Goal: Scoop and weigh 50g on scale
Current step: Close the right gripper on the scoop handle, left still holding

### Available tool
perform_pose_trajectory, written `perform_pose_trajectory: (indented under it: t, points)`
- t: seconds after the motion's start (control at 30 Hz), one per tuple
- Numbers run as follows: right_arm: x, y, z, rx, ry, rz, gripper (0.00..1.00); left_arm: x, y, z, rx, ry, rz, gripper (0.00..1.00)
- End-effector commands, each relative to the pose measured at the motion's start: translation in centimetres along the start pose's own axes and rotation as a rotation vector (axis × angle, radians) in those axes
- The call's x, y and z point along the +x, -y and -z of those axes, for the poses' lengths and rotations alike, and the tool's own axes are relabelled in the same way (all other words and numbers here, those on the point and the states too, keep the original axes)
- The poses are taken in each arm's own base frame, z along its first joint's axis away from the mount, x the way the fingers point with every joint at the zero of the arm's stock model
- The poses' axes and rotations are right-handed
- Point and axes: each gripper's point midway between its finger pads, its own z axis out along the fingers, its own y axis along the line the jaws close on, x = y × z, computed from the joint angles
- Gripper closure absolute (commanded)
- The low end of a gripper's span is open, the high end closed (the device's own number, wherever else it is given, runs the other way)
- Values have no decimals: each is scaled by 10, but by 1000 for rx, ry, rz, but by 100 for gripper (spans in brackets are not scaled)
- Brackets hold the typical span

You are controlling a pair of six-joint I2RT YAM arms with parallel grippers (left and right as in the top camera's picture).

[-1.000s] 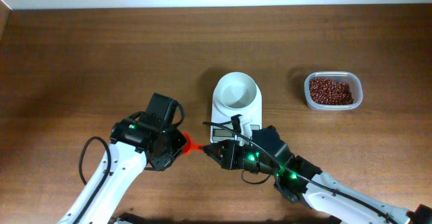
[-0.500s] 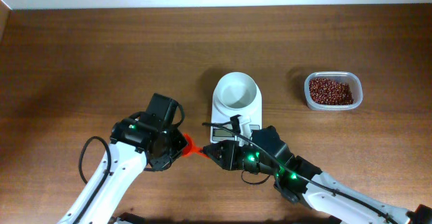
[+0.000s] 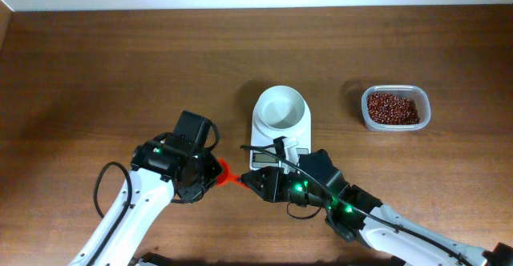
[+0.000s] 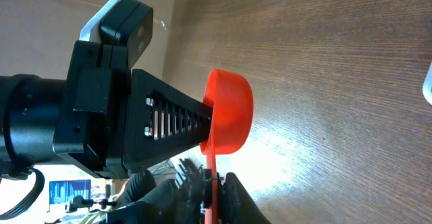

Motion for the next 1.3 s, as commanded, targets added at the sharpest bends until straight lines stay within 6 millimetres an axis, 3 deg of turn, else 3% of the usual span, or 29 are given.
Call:
perform_pose_trajectory:
  t: [0.0,0.1,0.23,0.33,0.57,0.73,0.8,0.9,1.27]
  points:
    - [-3,-15,1,-47,-2,26,91,1,2,0,2,-4,-24,98]
    - [-2,-15,1,-51,-9,27,92,0,3,0,6,-2,-24,98]
    - [0,-17,1,-58,-21,27,75,0,3,-1,8,-1,-24,98]
    - [0,-17,1,-58,-21,27,75,0,4,-1,11,1,-24,98]
    - [1,-17,1,-60,-25,27,85,-2,8,-1,29,8,-27,98]
    - [1,-17,1,-60,-25,27,83,-3,10,0,35,12,-28,98]
    - [1,-17,1,-62,-28,27,76,-4,10,0,37,13,-28,99]
    - [2,-18,1,-63,-31,27,73,-4,11,0,39,14,-29,98]
    - [2,-17,1,-63,-31,27,72,2,18,0,75,-24,-27,99]
